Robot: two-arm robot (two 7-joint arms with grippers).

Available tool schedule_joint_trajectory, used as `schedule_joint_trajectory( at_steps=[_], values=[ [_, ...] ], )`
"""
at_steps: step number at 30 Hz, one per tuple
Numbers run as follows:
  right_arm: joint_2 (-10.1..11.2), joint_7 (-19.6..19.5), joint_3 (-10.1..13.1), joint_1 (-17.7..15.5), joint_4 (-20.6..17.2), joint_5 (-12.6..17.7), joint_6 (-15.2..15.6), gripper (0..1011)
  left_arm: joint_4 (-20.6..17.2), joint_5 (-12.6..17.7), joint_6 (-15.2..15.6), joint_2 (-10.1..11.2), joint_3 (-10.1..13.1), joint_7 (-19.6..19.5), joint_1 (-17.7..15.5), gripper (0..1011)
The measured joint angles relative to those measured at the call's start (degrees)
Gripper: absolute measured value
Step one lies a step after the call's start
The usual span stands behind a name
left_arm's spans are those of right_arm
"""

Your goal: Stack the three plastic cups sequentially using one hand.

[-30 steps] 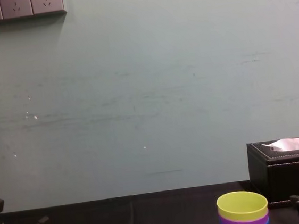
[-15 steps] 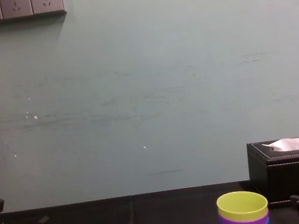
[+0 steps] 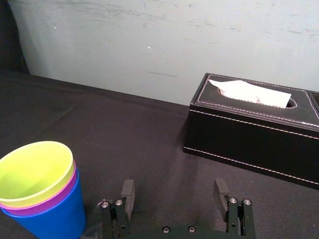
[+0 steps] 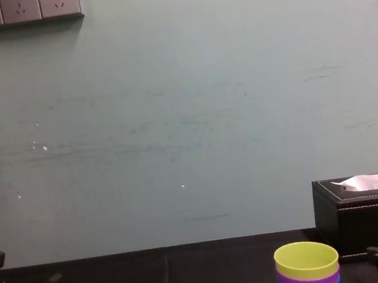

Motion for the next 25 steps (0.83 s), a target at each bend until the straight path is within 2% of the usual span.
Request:
schedule_joint_trajectory(
  at_steps=[25],
  values=[
    [0.00, 0.00, 0.00, 0.00, 0.00, 0.00, 0.00, 1003, 0.00, 0.00, 0.00, 0.00, 0.00, 0.00, 0.00, 1000]
  ],
)
